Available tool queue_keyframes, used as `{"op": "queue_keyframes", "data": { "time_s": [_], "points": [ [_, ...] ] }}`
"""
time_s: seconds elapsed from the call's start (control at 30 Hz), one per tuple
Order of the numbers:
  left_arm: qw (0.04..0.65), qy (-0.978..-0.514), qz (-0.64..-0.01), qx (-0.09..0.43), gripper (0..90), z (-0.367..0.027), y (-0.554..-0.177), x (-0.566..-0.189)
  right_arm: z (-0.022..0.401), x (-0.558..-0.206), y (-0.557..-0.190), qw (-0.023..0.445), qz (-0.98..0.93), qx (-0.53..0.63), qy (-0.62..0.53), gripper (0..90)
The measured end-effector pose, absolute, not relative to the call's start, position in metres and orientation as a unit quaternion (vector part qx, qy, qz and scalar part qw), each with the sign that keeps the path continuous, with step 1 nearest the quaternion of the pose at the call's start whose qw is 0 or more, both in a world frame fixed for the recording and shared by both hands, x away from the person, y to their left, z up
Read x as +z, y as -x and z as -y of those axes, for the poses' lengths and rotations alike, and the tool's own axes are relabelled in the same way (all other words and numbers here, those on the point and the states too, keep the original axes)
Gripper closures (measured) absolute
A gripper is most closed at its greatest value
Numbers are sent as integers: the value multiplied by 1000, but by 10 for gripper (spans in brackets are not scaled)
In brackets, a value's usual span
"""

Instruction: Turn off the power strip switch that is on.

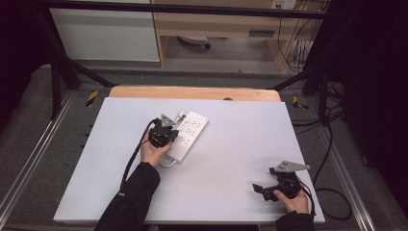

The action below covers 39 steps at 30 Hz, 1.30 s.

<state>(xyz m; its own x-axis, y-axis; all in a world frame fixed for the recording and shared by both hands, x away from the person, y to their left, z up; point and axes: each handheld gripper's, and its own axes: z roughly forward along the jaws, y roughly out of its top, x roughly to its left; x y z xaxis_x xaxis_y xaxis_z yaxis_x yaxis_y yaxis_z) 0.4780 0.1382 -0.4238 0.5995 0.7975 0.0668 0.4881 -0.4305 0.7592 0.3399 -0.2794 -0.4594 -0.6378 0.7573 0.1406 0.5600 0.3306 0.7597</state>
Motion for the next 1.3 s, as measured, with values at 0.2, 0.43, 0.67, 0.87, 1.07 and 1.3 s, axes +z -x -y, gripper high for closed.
{"op": "queue_keyframes", "data": {
  "time_s": [0.2, 0.43, 0.67, 0.87, 1.07, 1.3],
  "points": [
    [361, -818, -393, 216, 894, -136, -479, -426, 279, -459, -340, 121, -807, 410, -408, 11],
    [359, -817, -396, 217, 894, -136, -482, -429, 280, -459, -340, 120, -807, 410, -407, 11],
    [360, -816, -395, 220, 894, -135, -483, -430, 280, -459, -340, 120, -807, 410, -408, 11],
    [362, -815, -394, 222, 894, -136, -483, -431, 279, -459, -340, 121, -807, 410, -407, 11],
    [367, -813, -394, 221, 895, -136, -484, -432, 280, -459, -340, 120, -807, 410, -407, 11],
    [366, -814, -392, 223, 895, -136, -484, -432, 280, -459, -340, 121, -807, 412, -407, 11]
  ]
}}
